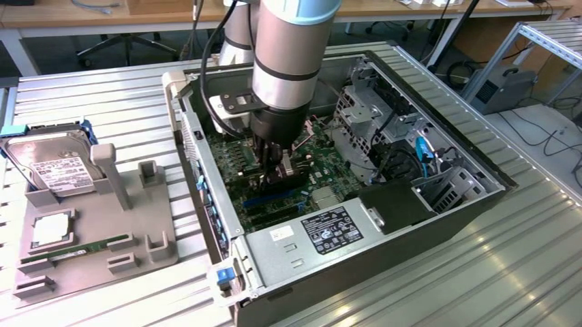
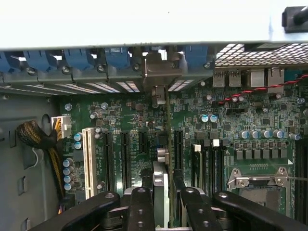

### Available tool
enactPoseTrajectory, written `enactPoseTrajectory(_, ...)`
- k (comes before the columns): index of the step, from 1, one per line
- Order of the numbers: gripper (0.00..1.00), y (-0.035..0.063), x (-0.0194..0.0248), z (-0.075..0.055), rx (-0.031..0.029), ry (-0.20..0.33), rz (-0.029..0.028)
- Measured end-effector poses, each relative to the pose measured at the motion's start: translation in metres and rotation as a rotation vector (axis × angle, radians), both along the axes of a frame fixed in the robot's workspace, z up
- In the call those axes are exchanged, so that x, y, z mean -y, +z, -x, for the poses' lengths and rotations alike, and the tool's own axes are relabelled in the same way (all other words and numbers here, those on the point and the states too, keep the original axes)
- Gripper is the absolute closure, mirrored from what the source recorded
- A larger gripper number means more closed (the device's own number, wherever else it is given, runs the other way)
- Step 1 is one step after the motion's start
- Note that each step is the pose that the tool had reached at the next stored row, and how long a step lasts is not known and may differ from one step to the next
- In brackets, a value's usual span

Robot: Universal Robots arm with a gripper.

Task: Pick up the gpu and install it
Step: 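Insert the gpu into the slot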

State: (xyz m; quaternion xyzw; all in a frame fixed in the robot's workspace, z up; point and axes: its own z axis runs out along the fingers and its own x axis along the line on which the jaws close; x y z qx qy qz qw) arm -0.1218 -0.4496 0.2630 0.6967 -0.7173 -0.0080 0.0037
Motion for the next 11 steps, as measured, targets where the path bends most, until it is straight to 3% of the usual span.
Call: enactPoseTrajectory(11,0.73,0.0023,0.0003,0.0001,-0.0002,-0.005,0.0037)
